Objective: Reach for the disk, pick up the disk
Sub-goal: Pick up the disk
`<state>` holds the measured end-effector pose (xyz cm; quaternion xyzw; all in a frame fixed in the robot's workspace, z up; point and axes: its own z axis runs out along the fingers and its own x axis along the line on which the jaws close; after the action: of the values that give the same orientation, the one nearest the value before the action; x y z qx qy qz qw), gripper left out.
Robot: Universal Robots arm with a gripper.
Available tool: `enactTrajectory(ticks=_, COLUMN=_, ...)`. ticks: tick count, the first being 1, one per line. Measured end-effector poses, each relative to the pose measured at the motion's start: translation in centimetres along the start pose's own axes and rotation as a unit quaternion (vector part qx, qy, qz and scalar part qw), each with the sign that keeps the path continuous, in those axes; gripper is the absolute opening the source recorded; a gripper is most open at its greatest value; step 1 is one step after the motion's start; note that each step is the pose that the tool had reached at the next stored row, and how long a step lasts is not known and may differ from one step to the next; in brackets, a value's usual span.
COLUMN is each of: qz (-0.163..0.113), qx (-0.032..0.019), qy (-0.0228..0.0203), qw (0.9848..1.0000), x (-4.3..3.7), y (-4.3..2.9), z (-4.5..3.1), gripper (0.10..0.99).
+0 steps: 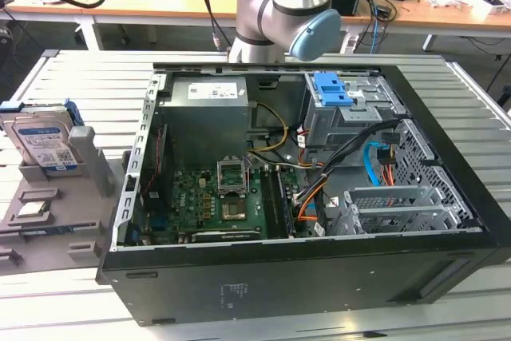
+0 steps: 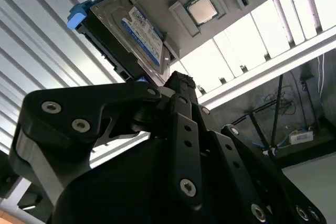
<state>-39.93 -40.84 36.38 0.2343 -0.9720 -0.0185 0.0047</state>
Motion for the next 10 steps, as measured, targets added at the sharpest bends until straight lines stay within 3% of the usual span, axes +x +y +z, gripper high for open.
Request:
enactTrajectory(ticks=7, qz=-0.046, qx=0.0000, qy=0.0018, qw=0.9989, x=0.00, y=0.00, z=0.00, gripper=0.106)
enactTrajectory(ticks=10, qz=-0.073, qx=0.0000, qy=0.0028, qw=0.9974, x=0.00, y=0.00, z=0.00, gripper=0.106)
